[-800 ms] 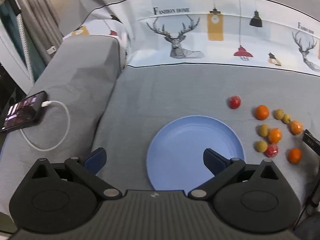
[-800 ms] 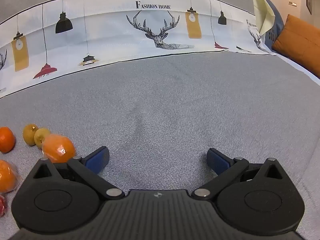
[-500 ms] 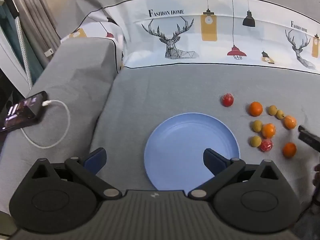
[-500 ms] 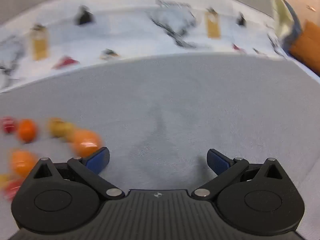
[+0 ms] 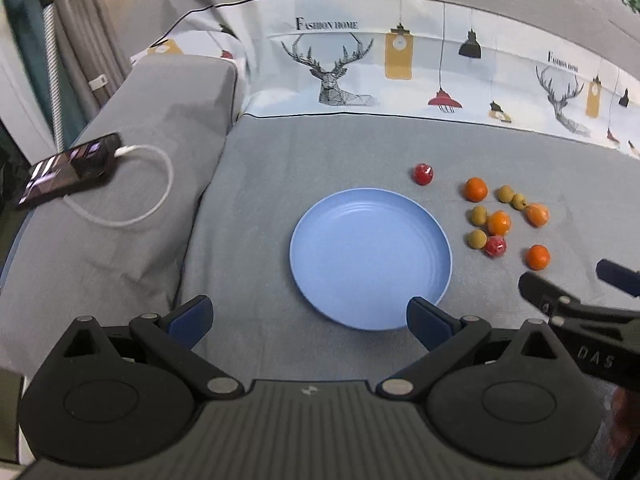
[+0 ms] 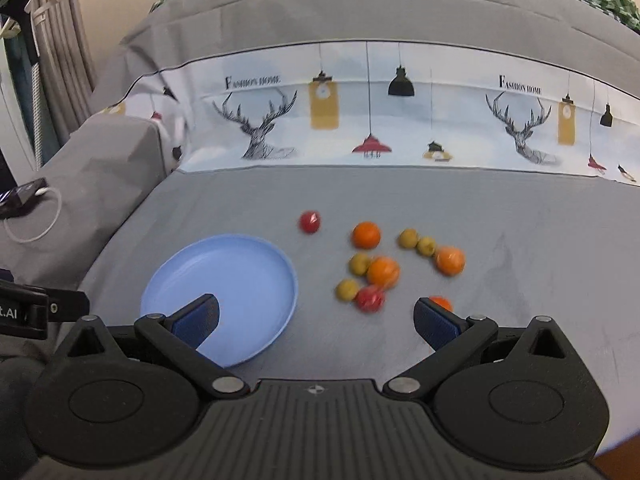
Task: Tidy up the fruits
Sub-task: 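Move both tools over the fruit cluster beside the blue plate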
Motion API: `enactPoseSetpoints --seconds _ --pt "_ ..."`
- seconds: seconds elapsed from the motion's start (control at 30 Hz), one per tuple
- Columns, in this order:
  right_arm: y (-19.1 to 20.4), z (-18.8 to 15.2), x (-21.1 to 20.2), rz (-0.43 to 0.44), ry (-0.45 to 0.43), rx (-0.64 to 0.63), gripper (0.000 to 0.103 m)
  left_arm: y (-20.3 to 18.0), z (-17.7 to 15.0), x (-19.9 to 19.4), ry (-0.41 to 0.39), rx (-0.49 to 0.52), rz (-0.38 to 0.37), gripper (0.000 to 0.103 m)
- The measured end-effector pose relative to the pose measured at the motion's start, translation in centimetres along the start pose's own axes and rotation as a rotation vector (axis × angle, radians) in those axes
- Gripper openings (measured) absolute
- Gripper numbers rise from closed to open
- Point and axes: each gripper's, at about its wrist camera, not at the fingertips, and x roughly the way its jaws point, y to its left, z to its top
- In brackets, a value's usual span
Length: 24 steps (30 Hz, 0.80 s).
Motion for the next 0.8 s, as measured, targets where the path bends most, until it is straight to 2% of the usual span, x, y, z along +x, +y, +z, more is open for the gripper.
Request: enactPoseSetpoints --seconds 0.2,0.37,0.8 --pt "2.9 -0.5 -2.9 0.018 -0.032 -0.079 0.102 1.8 -1.8 -1.8 -0.031 -0.054 0.005 0.103" --pt "4.3 -1.2 -4.1 0.044 -0.010 -0.091 0.102 2.4 -2.8 -2.6 -0.055 -0.057 0.017 0.103" --pt "5.1 -1.4 -4.4 0.036 -0.011 -0.108 0.102 3.0 -2.2 -2.6 -0.001 -0.052 0.021 0.103"
